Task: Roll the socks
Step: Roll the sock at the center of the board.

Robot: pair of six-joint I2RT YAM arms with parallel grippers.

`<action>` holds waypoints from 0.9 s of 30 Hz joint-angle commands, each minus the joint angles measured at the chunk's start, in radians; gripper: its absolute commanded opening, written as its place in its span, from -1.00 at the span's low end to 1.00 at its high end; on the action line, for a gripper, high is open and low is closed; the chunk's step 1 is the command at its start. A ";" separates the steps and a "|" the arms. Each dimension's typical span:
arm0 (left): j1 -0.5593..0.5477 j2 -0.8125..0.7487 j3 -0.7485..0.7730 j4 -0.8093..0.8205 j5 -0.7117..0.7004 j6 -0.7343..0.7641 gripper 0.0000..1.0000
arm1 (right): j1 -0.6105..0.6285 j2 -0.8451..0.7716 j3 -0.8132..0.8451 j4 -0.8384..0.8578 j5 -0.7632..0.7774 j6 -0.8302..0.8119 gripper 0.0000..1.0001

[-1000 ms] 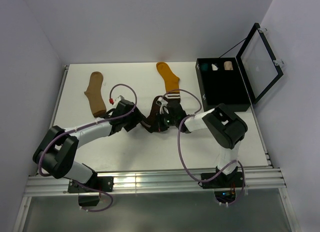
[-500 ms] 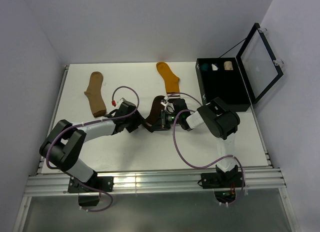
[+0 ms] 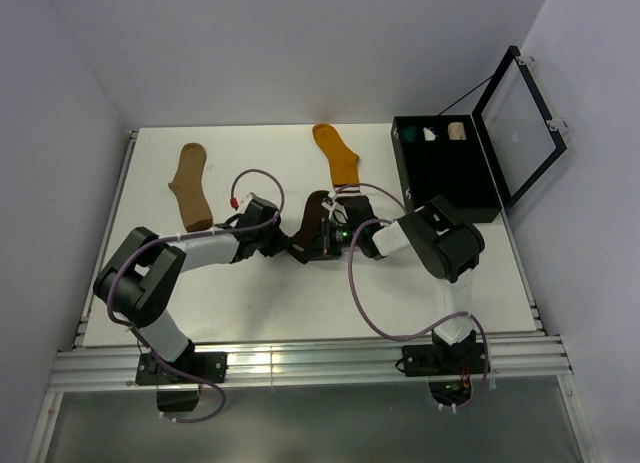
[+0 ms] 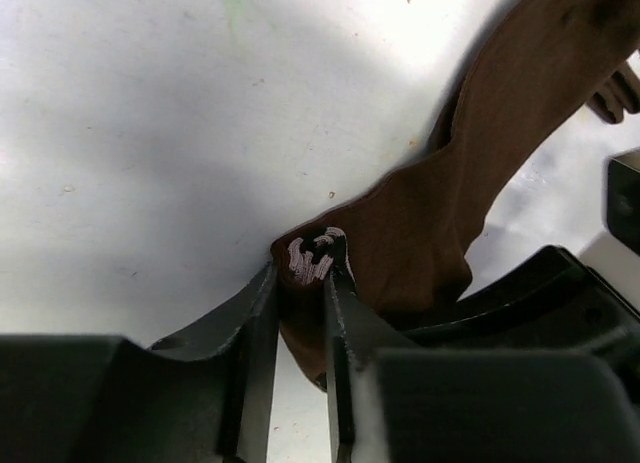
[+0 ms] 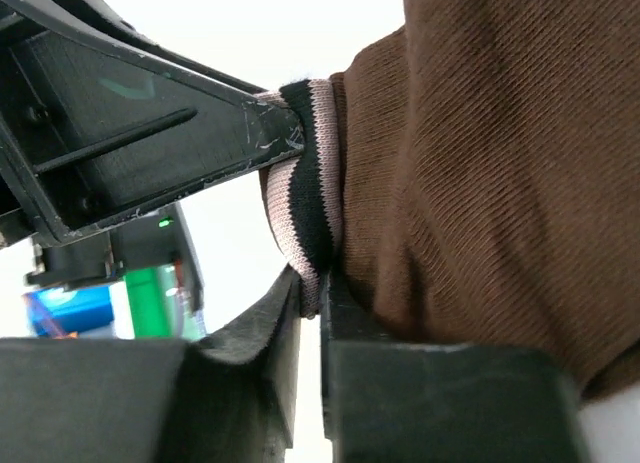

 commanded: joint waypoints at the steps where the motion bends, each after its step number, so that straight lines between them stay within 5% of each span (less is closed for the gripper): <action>1: -0.004 0.042 0.020 -0.074 -0.011 0.040 -0.51 | 0.010 -0.074 -0.027 -0.149 0.176 -0.130 -0.71; 7: -0.006 0.050 0.052 -0.117 -0.014 0.086 -0.59 | 0.090 -0.279 -0.049 -0.293 0.508 -0.325 -0.10; 10: -0.006 0.054 0.064 -0.134 -0.011 0.107 -0.59 | 0.183 -0.370 -0.072 -0.306 0.707 -0.385 0.00; 18: -0.006 0.053 0.089 -0.160 -0.004 0.144 -0.59 | 0.373 -0.439 -0.084 -0.231 0.993 -0.606 0.08; 27: -0.006 0.051 0.090 -0.157 0.008 0.160 -0.58 | 0.466 -0.318 -0.020 -0.208 1.060 -0.709 0.05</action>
